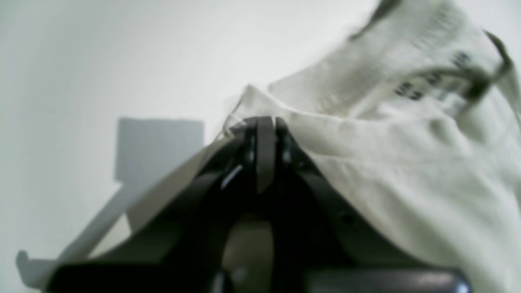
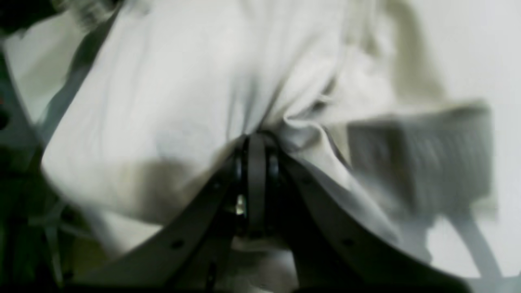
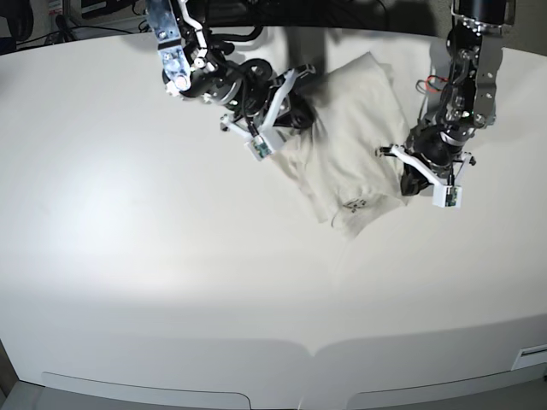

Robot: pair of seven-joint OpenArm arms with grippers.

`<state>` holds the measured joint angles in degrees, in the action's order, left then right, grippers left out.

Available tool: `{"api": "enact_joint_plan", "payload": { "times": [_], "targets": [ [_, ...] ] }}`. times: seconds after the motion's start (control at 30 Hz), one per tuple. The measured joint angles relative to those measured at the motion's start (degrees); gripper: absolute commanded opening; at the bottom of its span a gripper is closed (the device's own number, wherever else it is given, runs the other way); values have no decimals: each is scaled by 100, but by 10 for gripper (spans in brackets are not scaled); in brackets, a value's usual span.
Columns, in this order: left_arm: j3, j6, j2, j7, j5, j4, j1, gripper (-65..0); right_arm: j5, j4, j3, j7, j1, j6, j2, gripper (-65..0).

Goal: Fold the T-shirt properly

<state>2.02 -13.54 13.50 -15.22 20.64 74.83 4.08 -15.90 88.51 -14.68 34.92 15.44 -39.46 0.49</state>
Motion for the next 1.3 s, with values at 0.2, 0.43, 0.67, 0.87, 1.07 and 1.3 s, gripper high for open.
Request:
{"api": "enact_joint_plan", "payload": {
  "times": [0.2, 0.43, 0.67, 0.87, 1.07, 1.3],
  "targets": [
    [0, -35, 0, 114, 55, -376, -282, -650, 387, -15, -568, -273, 31, -2, -118, -650],
    [17, 4, 68, -190, 61, -321, -535, -650, 686, 20, -518, -343, -17, -9, -195, -650],
    [22, 26, 535, -321, 411, 1056, -59, -650, 1508, 1078, 494, -293, -2, -24, -195, -650],
    [-48, 48, 697, -514, 369, 2275, 835, -650, 815, 2227, 1591, 295, 4, -4, -199, -650],
    [-697, 105, 697, -636, 372, 3150, 2026, -650, -210, 3012, 2612, 1021, 387, -22, -212, -650],
    [-1582, 72, 645, -717, 420, 3851, 3497, -650, -1392, 3340, 3580, 2260, 1123, -24, -162, -650]
  ]
}}
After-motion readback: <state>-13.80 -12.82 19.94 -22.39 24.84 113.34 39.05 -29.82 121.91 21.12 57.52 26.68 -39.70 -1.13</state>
